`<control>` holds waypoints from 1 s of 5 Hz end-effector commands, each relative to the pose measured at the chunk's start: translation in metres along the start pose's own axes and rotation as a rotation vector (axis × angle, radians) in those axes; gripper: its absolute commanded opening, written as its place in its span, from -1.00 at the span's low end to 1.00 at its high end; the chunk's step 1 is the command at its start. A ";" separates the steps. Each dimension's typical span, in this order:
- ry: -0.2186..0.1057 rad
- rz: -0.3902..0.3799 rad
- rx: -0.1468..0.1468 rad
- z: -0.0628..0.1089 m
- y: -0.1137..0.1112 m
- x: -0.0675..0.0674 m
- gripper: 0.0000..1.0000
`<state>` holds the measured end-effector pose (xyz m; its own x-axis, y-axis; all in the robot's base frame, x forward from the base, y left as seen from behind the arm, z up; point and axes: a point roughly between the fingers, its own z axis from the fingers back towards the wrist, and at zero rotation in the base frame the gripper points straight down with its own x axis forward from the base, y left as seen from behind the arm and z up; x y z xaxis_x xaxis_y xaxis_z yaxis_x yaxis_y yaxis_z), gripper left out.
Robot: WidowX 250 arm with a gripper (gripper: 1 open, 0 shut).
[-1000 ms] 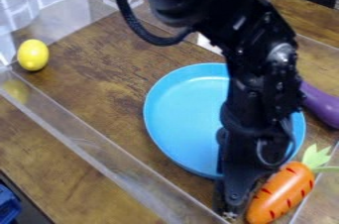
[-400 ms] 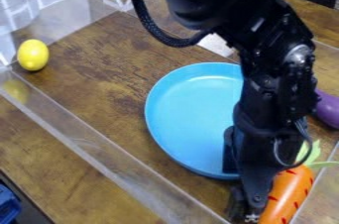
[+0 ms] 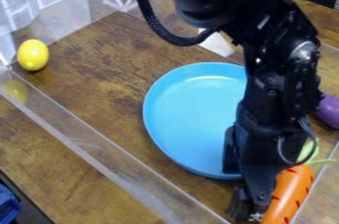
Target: Remove the carrot from the blue tray and put it on the table
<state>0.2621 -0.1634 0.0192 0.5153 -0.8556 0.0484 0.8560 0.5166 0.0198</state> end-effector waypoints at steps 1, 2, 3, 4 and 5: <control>-0.012 -0.003 -0.014 0.000 -0.014 0.011 1.00; -0.017 0.020 -0.019 -0.001 -0.015 0.016 1.00; -0.027 0.043 -0.020 -0.002 -0.008 0.025 1.00; -0.034 0.072 -0.023 -0.004 0.003 0.026 -1.00; -0.047 0.102 -0.025 -0.005 0.011 0.026 -1.00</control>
<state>0.2864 -0.1785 0.0207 0.6045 -0.7907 0.0967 0.7949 0.6067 -0.0085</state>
